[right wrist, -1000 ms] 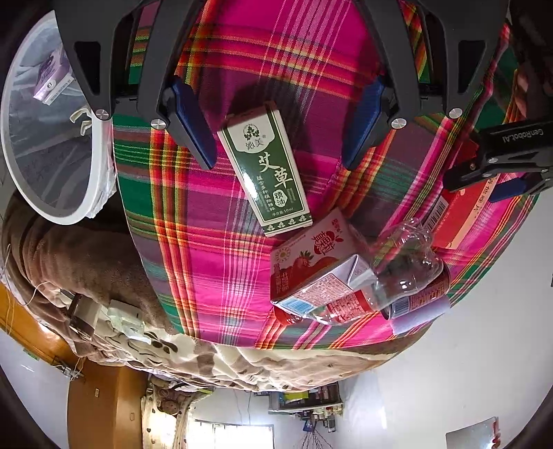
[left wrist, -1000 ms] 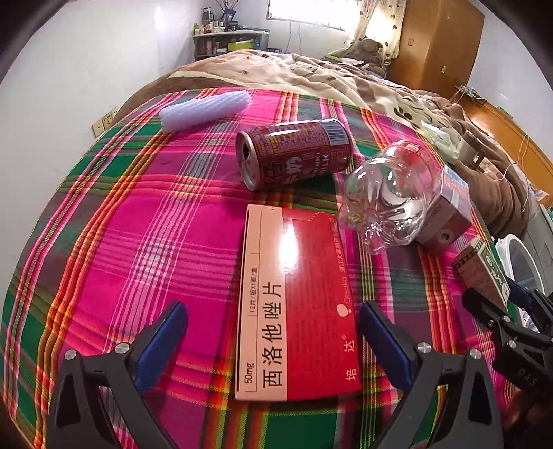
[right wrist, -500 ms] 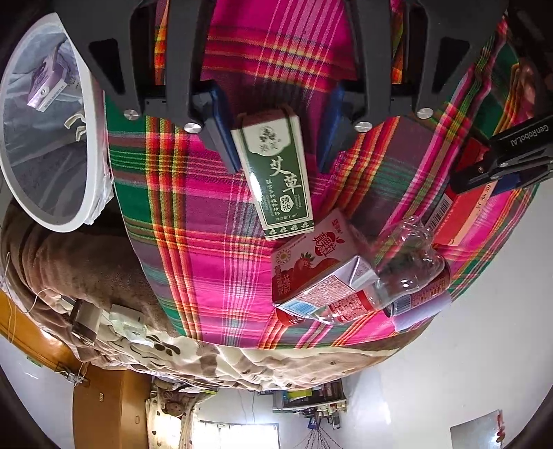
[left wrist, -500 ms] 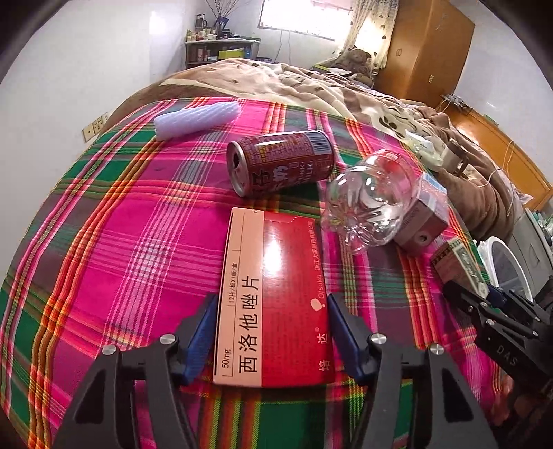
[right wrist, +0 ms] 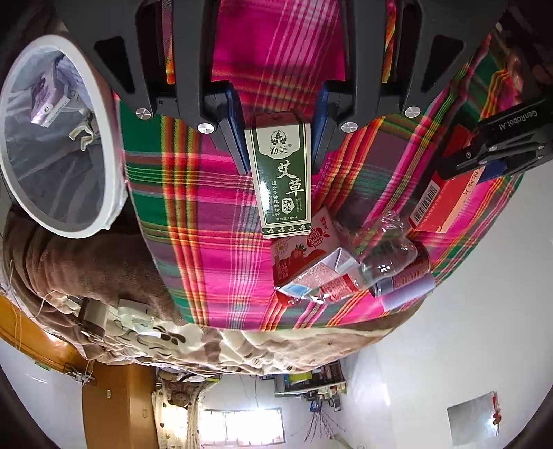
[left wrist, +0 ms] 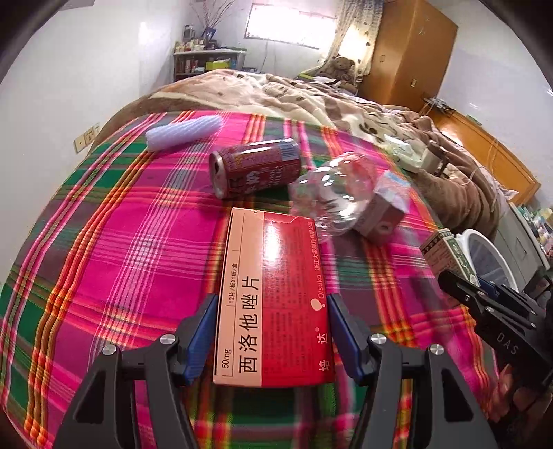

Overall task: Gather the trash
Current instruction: 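Carry the red and green boxes over the wastebasket and open both tools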

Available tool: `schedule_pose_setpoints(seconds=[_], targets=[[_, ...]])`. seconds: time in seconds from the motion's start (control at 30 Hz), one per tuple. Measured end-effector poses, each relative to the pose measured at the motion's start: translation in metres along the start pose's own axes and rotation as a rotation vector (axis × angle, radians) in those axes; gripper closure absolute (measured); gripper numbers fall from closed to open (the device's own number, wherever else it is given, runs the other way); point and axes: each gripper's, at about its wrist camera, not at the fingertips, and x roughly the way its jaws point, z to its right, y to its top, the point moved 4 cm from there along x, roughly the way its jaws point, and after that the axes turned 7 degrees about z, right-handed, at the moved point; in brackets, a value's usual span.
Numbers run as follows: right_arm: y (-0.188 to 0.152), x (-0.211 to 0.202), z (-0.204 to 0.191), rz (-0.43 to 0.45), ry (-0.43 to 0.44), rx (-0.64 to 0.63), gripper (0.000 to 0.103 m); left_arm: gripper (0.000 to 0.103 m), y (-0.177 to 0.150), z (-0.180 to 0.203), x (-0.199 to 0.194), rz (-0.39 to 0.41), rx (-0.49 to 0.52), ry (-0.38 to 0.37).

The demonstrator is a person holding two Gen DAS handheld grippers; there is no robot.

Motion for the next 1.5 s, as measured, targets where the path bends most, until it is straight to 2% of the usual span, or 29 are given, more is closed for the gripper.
schedule_pose_setpoints(seconds=[0.27, 0.6, 1.07, 1.5], targets=[[0.0, -0.032, 0.018, 0.058, -0.019, 0.035, 0.069, 0.04, 0.006, 0.038, -0.03, 0.063, 0.059, -0.074], [-0.005, -0.07, 0.069, 0.111, -0.124, 0.103, 0.069, 0.04, 0.014, 0.113, -0.04, 0.101, 0.159, -0.197], [-0.014, -0.101, 0.149, 0.145, -0.292, 0.216, 0.068, 0.04, 0.009, 0.229, -0.028, 0.082, 0.305, -0.353], [-0.027, -0.098, 0.182, 0.116, -0.343, 0.278, 0.068, 0.04, -0.002, 0.285, -0.008, 0.043, 0.344, -0.42]])
